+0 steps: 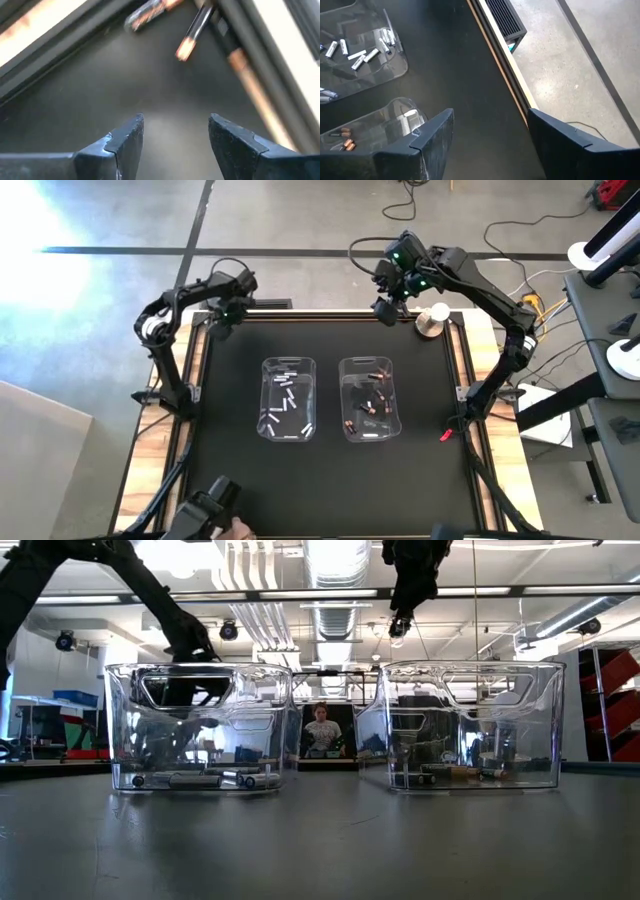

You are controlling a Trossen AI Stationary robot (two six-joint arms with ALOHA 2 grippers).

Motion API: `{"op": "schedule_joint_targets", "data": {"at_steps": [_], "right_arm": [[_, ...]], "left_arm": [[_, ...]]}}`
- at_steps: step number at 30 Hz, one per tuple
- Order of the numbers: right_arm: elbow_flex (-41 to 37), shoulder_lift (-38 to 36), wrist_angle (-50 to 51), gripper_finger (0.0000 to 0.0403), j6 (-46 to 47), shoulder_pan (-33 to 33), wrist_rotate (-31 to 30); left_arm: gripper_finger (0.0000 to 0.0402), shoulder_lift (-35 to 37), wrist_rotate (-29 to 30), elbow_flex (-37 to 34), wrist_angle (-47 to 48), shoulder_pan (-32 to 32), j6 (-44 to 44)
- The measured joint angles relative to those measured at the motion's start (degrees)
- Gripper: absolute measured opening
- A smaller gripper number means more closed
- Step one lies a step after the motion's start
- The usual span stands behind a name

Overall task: Sort batteries
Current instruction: Put the black battery into the right transparent bin

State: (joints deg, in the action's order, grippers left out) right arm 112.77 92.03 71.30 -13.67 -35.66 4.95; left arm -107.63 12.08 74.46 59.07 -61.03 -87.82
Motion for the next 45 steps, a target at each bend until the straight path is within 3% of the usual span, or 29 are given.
{"op": "schedule_joint_targets", "data": {"at_steps": [13,15,19,25,34,45], "right_arm": [[0.1,0.0,-2.2,0.0235,0.3,0.0,0.0],[0.2,-0.1,-1.8,0.0239,0.6,0.0,0.0],[0.2,-0.4,-1.6,0.0246,0.7,0.0,0.0],[0.2,-0.5,-1.7,0.0252,0.7,0.0,0.0],[0.2,-0.5,-0.6,0.0235,2.2,0.0,0.0],[0.2,-0.5,0.9,0.0235,3.4,0.0,0.0]], "left_arm": [[0.0201,-6.7,-11.0,-0.9,-2.1,-1.0,10.9],[0.0201,-7.1,-9.4,-0.1,-1.8,-1.1,11.2],[0.0201,-7.5,-6.0,3.1,-1.2,-2.6,20.1],[0.0201,-7.2,0.6,7.6,0.6,-4.3,20.7],[0.0201,-7.4,0.9,9.8,0.5,-4.4,19.6],[0.0201,-7.5,0.4,5.6,0.2,-5.2,12.9]]}}
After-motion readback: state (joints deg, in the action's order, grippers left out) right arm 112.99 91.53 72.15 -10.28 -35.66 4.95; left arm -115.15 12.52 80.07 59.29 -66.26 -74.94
